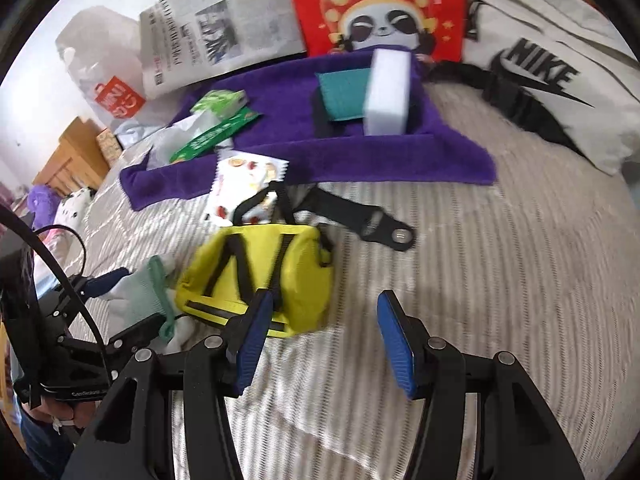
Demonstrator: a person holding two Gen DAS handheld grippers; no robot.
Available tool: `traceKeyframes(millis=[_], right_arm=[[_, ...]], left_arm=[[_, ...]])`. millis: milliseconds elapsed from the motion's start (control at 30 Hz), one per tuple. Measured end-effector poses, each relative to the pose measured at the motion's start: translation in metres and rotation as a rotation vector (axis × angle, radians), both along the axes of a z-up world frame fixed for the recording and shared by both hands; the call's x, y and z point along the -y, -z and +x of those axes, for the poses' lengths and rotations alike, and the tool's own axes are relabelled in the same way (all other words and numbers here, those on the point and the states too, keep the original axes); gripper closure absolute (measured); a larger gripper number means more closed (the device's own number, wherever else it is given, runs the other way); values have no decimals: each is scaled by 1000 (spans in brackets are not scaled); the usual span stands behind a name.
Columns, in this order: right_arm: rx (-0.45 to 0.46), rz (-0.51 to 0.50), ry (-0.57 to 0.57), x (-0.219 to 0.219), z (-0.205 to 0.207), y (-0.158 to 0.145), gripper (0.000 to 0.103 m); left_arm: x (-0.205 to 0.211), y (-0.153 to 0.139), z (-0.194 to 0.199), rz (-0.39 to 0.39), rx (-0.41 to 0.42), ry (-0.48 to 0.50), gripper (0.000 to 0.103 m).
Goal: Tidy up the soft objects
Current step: 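Grasp the mint cloth and white sock with left tool while right grasps yellow bag, then carry the yellow mesh bag onto the purple towel with right tool while left holds cloth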
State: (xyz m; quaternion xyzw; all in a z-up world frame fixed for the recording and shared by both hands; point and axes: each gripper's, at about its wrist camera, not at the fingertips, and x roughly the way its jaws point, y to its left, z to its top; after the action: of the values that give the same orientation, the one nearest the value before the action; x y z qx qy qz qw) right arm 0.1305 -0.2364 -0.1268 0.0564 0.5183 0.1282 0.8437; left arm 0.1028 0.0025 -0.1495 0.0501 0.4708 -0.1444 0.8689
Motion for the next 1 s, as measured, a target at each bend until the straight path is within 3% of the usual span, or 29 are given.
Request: traceKeyframes(millis=[33,67,133,167,200,400,567,867,1000], right_arm=[[-3,4,-1,-4,1,0,49],[-7,14,-5,-7,3,0,49],[-12,28,-16,-15,6,-1,47],[-14,24,-21,-22,8,-1,41],[-20,12,-24,-27,9,1,35],[-69,-48,19,-48,18,12,31],[-86,-41,46,-59,19,10,17],[-90,-121,93,-85,27,16,3],[-72,-231,102,-101,30,24,2]], left_arm=[[-3,-2,-1,-12,2,0,45],[-7,-4,-1,-28,-3,-6,57],[-18,-6,0,-53,-17,-18,71],[-25,-7,1,-63,-23,-24,74],[-32,-8,2,-67,-30,-37,74],[-66,-14,0,38,-12,-124,76],[-80,-11,0,-29,-17,-122,76],[-88,-7,-3,-92,-7,-93,74],[-91,-7,-6,-106,-3,-87,74]])
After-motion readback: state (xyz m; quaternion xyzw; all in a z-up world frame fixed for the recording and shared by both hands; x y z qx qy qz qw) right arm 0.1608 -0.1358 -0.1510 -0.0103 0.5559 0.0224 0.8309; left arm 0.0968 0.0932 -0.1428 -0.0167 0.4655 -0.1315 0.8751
